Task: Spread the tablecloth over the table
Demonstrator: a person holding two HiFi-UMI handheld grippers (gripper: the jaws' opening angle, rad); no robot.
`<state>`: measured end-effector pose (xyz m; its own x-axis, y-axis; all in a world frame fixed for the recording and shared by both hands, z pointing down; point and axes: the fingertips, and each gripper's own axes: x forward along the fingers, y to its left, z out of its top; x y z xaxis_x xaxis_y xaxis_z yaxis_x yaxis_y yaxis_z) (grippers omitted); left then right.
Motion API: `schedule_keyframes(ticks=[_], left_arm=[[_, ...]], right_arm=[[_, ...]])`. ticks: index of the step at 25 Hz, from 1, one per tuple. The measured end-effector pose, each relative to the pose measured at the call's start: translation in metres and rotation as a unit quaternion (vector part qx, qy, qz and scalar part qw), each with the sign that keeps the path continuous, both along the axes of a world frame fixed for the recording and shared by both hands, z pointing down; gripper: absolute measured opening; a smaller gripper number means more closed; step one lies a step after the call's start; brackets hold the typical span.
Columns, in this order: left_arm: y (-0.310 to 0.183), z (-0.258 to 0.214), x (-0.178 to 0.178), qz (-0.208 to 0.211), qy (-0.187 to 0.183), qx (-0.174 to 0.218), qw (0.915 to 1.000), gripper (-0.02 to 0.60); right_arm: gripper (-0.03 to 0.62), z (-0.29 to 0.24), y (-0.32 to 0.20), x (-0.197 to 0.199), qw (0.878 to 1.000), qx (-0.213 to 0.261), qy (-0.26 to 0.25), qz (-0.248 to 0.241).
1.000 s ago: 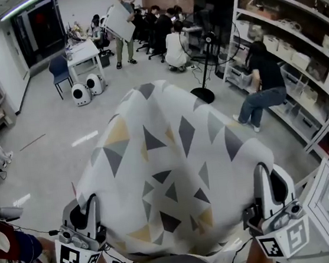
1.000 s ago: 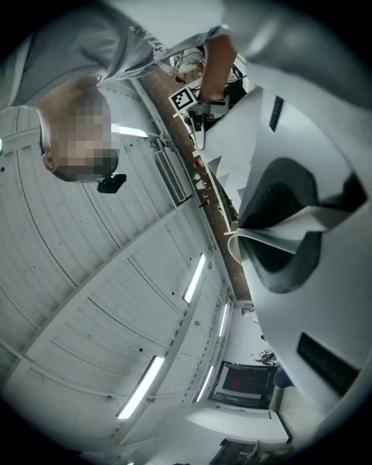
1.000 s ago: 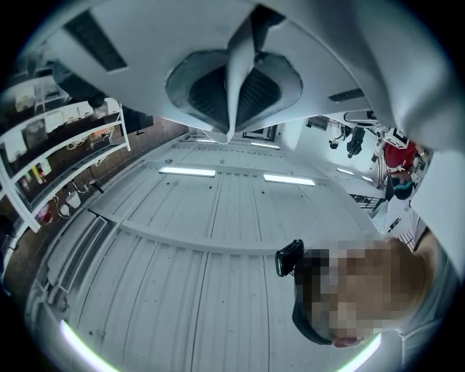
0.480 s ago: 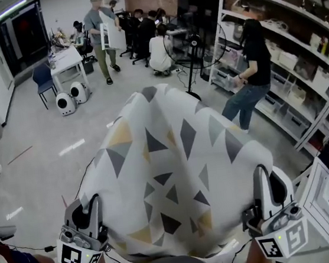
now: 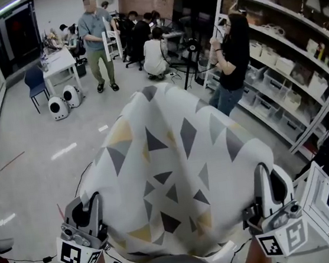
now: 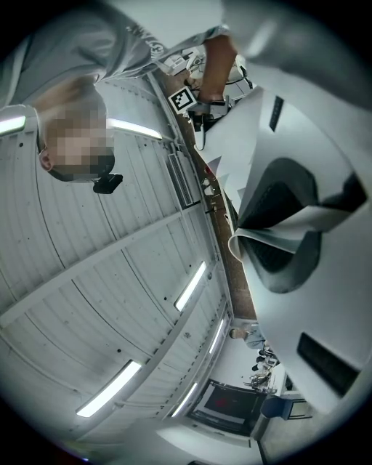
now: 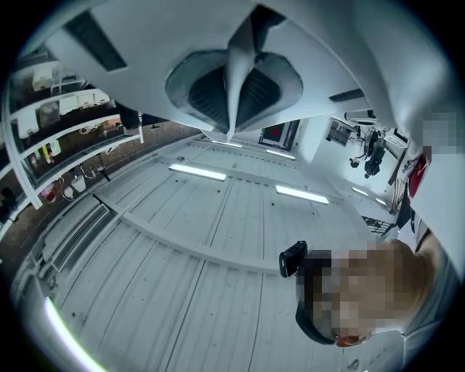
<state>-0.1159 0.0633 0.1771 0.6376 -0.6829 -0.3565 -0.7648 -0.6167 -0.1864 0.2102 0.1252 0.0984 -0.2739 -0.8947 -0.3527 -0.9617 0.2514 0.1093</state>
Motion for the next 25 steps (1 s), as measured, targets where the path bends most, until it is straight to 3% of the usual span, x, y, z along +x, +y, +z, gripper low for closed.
schedule_keyframes(ticks=[5,9,14,25], left_arm=[[-0.045,0.005,-0.044,0.020,0.017,0.000,0.9997,0.006],[-0.057,0.007,-0.050,0.022,0.018,-0.002,0.9996,0.006],[-0.073,0.014,-0.090,0.021,0.024,-0.008,0.9995,0.006],[-0.081,0.033,-0.077,-0.027,0.019,-0.027,0.9991,0.006]], right_arm=[[0.025,-0.006,-0.031,-0.047,1.000,0.002,0.017,0.022],[0.025,-0.007,-0.039,-0.053,0.999,0.000,0.019,0.030],[0.025,-0.006,-0.056,-0.091,0.999,-0.005,0.025,0.032],[0.025,0.010,-0.088,-0.061,1.000,-0.014,0.021,0.001]])
